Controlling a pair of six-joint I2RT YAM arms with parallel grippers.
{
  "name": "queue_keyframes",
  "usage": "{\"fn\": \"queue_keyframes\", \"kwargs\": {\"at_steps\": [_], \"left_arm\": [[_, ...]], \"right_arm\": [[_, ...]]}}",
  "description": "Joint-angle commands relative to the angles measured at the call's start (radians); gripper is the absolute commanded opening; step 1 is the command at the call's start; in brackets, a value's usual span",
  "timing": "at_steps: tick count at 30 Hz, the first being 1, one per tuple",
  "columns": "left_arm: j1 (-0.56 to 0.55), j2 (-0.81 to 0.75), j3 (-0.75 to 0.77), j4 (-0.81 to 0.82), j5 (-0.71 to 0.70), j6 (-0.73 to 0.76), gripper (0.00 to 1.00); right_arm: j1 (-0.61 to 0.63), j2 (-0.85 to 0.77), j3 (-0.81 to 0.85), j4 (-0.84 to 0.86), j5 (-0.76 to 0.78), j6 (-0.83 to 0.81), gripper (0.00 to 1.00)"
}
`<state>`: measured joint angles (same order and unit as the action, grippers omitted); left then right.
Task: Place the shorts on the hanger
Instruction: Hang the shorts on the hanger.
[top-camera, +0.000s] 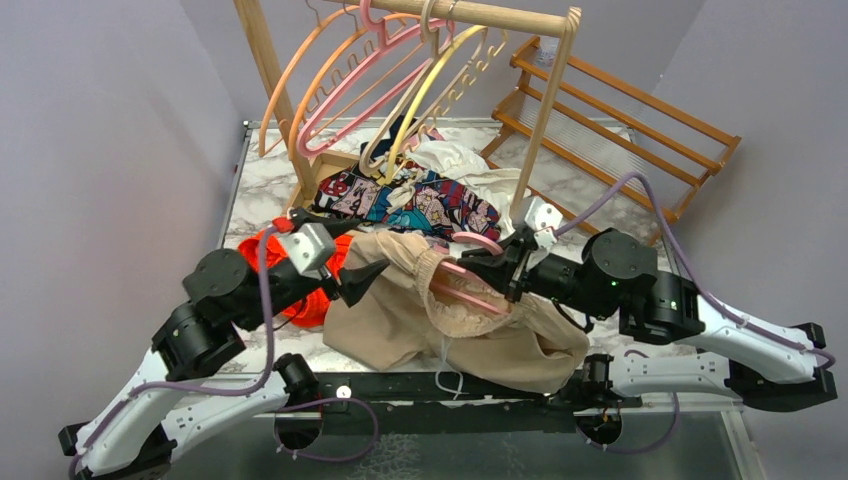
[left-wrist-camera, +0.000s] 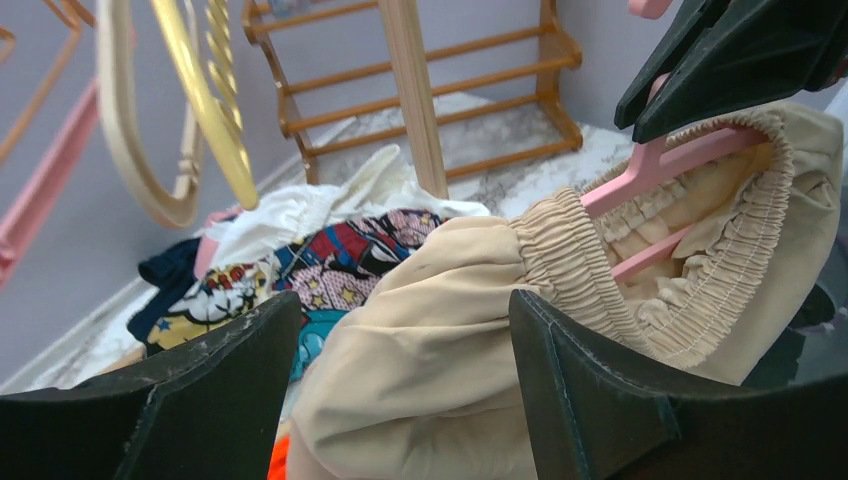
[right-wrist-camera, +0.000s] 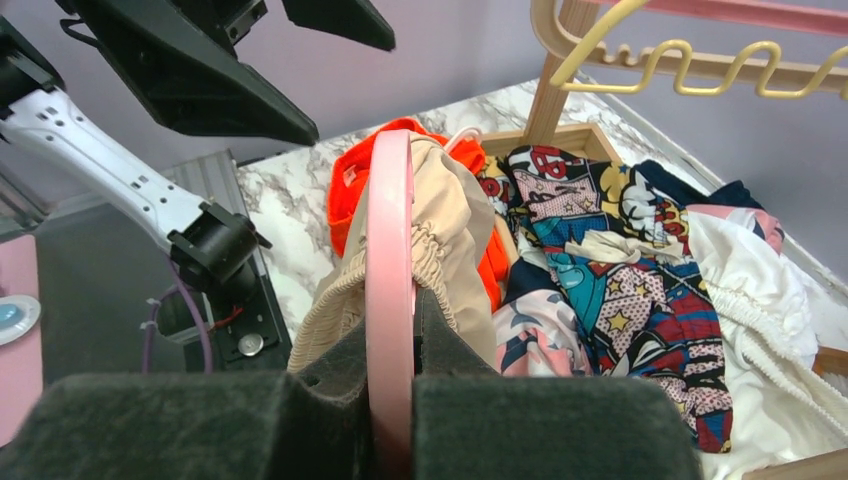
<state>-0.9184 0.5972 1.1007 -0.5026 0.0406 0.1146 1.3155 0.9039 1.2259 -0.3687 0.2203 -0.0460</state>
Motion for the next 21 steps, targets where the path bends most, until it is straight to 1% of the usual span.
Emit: {"fn": "queue_keyframes", "kwargs": {"at_steps": [1, 6, 9, 11, 15, 21], "left_arm": [[-0.003, -0.041, 0.011, 0.055, -0.008, 0.069, 0.79], [-0.002, -0.021, 0.02, 0.057, 0.001, 0.153, 0.79], [-0.002, 0.002, 0.045, 0.057, 0.127, 0.167, 0.78], [-0.002, 0.027, 0.066, 0.056, 0.242, 0.149, 0.78], [-0.003, 0.076, 0.086, 0.048, 0.422, 0.109, 0.78], [-0.002, 0.147, 0.124, -0.033, 0.539, 0.099, 0.75]], "right_arm": [[0.005, -0.055, 0.03, 0.031, -0.076, -0.001, 0.01], [0.005, -0.068, 0.045, -0.015, -0.177, 0.014, 0.01], [0.005, -0.066, 0.054, -0.037, -0.219, 0.019, 0.01], [0.006, -0.065, 0.056, -0.046, -0.235, 0.021, 0.01], [0.005, -0.063, 0.05, -0.043, -0.244, 0.023, 0.01], [0.005, -0.056, 0.047, -0.038, -0.255, 0.021, 0.01]]}}
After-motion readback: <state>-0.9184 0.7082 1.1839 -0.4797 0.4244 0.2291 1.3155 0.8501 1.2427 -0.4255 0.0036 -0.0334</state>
